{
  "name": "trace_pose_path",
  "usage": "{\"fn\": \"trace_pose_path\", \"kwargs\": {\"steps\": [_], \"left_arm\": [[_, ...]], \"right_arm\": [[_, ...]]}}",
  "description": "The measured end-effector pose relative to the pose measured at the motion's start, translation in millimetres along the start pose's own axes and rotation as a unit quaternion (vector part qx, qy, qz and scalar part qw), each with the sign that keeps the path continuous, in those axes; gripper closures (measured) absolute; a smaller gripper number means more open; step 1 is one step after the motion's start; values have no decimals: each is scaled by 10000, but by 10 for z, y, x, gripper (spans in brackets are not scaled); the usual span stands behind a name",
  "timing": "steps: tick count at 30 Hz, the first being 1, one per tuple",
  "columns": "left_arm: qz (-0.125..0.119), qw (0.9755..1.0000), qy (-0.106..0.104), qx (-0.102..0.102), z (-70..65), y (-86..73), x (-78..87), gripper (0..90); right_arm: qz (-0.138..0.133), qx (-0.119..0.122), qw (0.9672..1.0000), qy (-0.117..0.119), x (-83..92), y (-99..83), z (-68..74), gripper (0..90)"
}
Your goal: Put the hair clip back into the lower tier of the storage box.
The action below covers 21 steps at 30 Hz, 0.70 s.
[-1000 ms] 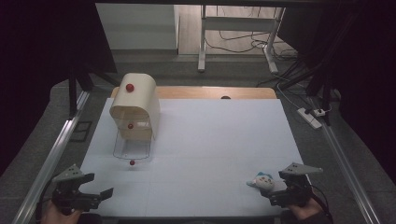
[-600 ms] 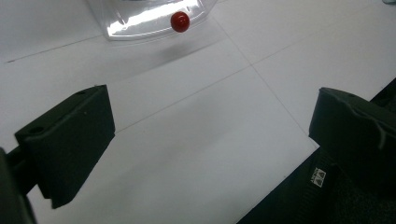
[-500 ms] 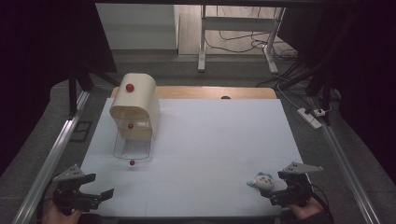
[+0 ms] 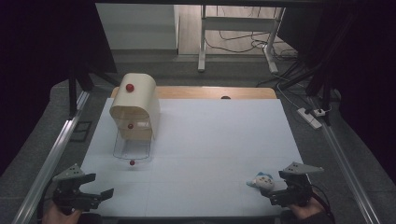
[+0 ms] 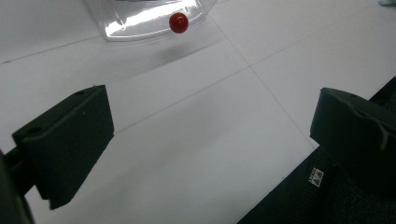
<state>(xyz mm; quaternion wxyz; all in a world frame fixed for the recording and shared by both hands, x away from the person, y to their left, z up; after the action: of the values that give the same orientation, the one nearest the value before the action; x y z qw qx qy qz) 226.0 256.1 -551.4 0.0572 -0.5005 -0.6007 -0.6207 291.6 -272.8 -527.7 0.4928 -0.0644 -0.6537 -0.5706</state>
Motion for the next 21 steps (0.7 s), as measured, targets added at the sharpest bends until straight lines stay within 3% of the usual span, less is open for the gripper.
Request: {"fn": "trace_pose_path", "kwargs": {"steps": [13, 21], "left_arm": [[32, 10000, -16, -7, -1, 0, -9, 0], [62, 10000, 2, -36, -3, -1, -13, 0]], "right_arm": [[98, 51, 9999, -18, -49, 15, 0, 0], [167, 124, 9997, -149, -122, 44, -6, 0]]}}
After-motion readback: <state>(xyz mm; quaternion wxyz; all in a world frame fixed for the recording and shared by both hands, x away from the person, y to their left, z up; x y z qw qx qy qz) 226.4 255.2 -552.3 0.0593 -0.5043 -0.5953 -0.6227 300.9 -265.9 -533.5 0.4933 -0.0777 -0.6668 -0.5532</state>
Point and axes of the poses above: each handheld gripper's, and its own axes: x roughly backward along the jaws, y roughly out of its top, z roughly to its left, the point moved 9 cm from there along -x, roughly forward along the jaws, and after that the axes turned 4 degrees about -x, right-handed, at the moved point
